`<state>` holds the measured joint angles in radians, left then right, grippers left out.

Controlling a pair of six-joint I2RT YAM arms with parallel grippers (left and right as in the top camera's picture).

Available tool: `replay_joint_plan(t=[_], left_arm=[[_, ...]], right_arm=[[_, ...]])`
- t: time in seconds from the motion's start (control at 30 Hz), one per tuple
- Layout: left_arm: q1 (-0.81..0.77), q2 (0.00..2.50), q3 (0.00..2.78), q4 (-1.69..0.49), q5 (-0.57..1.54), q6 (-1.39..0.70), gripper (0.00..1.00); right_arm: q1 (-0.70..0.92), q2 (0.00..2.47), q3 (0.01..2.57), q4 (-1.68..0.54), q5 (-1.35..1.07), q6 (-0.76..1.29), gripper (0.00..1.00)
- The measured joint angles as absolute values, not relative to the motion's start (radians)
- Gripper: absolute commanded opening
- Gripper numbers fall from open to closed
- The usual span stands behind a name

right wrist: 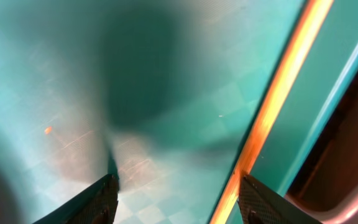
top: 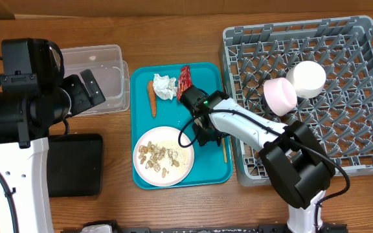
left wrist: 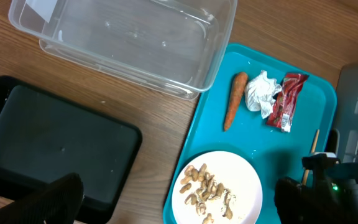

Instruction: Sort waste into correct bins and load items into the dishwasher

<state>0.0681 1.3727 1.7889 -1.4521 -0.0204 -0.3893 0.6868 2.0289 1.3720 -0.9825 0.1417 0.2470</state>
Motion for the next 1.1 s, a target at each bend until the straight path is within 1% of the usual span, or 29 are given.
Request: replay_joint_plan(t=[0.17,0.27,0.33,0.4,0.53,0.67,0.77,0.93,1.1], left_arm=[[0.068,1.373,1.789,-1.452,-0.02,-0.389,1.0],[0.068,1.373,1.789,-1.452,-0.02,-0.389,1.0],[0.068,1.373,1.789,-1.452,-0.02,-0.389,1.0],[0.068,1.373,1.789,-1.452,-0.02,-0.389,1.0],[0.068,1.373,1.789,-1.452,-0.02,-0.389,1.0],[0.068,1.373,1.789,-1.452,-0.02,-0.389,1.0],[0.068,1.373,1.789,-1.452,-0.02,-0.389,1.0],[0.068,1.373,1.789,-1.452,-0.02,-0.389,1.0],[0.068,1.373,1.789,-1.452,-0.02,-0.389,1.0]], right_arm=[[0.688,2.028,1.372,-0.981,0.123,0.136,0.66],[0.688,2.028,1.376,-0.996,0.118,0.103,0.66],[0.688,2.031,1.386,-1.017,0.107,0.072,0.64],[0.688,2.04,1.402,-1.04,0.097,0.043,0.6],[0.688,2.074,1.451,-1.086,0.036,0.03,0.6],[0.688,2.093,1.518,-1.087,0.042,0.07,0.61],[0.688,2.093,1.549,-1.082,0.078,0.118,0.57],[0.688,2.093,1.555,-1.085,0.187,0.225,0.57],[0.685,2.093,1.554,-1.072,0.242,0.296,0.56]])
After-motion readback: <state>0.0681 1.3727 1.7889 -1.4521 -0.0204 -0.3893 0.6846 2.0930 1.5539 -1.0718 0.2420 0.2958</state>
